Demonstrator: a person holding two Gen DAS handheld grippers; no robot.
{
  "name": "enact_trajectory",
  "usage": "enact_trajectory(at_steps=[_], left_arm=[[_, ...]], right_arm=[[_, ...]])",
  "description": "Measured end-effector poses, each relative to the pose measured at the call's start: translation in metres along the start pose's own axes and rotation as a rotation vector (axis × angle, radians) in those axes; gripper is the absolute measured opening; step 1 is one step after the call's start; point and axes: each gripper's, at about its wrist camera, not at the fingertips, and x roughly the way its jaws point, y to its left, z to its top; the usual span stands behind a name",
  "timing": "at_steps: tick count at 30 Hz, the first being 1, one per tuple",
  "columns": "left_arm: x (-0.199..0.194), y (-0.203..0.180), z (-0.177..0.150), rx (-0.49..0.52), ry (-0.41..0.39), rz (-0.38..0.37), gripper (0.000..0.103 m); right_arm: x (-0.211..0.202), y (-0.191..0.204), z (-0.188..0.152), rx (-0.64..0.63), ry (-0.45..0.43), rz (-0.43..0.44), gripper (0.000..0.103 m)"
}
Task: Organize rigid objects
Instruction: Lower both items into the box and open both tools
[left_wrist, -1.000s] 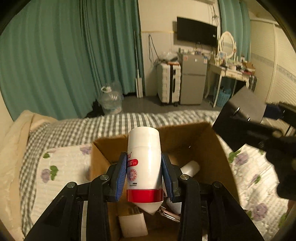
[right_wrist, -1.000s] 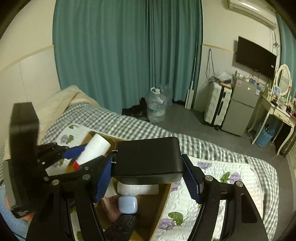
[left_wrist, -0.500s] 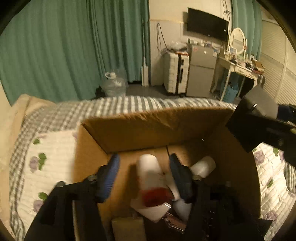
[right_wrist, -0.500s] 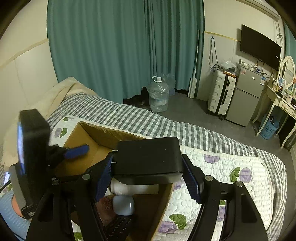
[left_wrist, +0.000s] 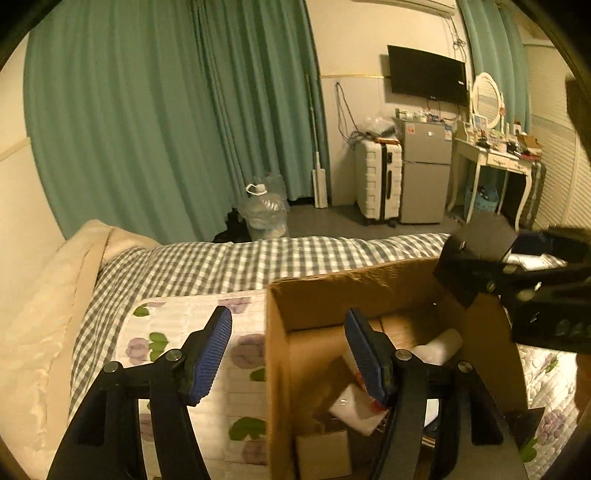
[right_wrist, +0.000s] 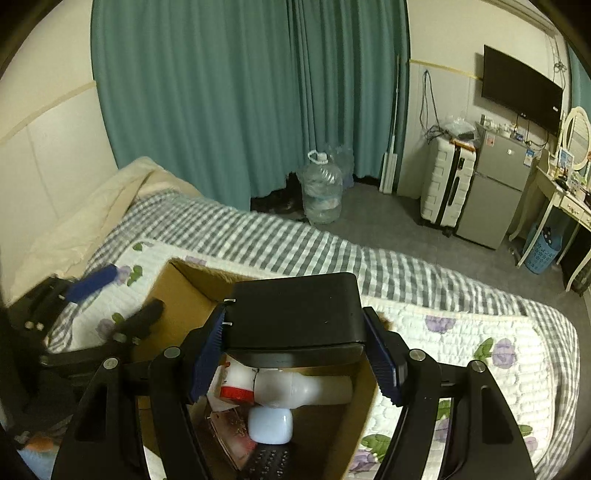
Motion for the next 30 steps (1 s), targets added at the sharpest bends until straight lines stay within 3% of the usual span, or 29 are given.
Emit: enact_trajectory(at_steps=[7, 13, 16, 23, 30], left_arm=[[0.014, 0.01, -0.005, -0.036, 0.017, -0.004, 0.066], [0.02, 0.01, -0.012, -0.036, 0.031, -0.015, 0.066], [0.022, 0.009, -0.015, -0.034, 0.035, -0.016, 0.066], [-0.001, 0.005, -0.008, -0.031, 0.011, -0.021, 0.066], [-0.082, 0.009, 0.017, -0.017, -0.126, 0.002, 0.067]], right_arm=[[0.052, -0.002, -0.015, 0.035, 0.133, -0.004, 0.069], [0.056, -0.007, -0.008, -0.004, 0.175, 0.028, 0.068], [0.053, -0.008, -0.006, 0.016, 0.157, 0.027, 0.077], [0.024, -0.011, 0.001, 0.046, 0.093, -0.014, 0.078], [-0.063, 0.004, 0.005, 0.079, -0.056, -0.059, 0.083]])
